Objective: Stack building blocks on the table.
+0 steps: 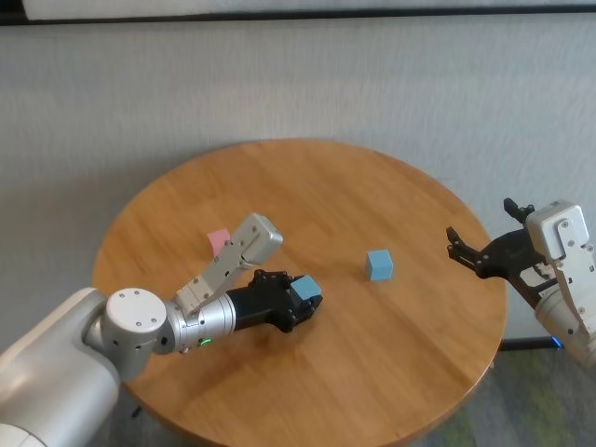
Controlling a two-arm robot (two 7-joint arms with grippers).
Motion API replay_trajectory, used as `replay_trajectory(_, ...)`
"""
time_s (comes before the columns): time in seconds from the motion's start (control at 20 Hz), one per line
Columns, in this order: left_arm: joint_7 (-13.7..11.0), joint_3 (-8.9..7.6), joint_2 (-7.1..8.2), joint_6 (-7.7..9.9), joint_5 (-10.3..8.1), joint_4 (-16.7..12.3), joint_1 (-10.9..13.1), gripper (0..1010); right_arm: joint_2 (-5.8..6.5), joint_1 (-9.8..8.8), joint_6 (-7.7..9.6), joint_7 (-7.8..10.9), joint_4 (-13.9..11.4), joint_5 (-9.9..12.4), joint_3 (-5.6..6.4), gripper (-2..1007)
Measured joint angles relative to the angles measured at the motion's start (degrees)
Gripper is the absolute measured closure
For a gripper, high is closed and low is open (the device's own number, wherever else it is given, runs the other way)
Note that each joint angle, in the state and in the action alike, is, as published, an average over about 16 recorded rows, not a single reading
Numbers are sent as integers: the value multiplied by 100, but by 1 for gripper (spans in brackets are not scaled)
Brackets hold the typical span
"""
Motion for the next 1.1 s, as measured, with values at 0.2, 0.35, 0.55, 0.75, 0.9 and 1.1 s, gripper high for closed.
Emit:
replay_trajectory(0.2, 56, -64, 47, 32, -24, -152, 76, 473, 0, 0, 0, 0, 0, 0, 0, 4)
replay_trajectory(0.35, 129, -157, 161, 79, -73, -425, 209, 390, 0, 0, 0, 0, 0, 0, 0, 4)
replay_trajectory(0.55, 271, -363, 467, 181, -178, -1035, 545, 260, 0, 0, 0, 0, 0, 0, 0, 4)
replay_trajectory(0.75, 459, -661, 912, 297, -313, -1829, 1056, 146, 0, 0, 0, 0, 0, 0, 0, 4)
replay_trajectory(0.9, 606, -916, 1280, 362, -411, -2445, 1503, 83, 0, 0, 0, 0, 0, 0, 0, 4)
replay_trajectory(1.1, 765, -1227, 1704, 386, -513, -3105, 2049, 32, 0, 0, 0, 0, 0, 0, 0, 4)
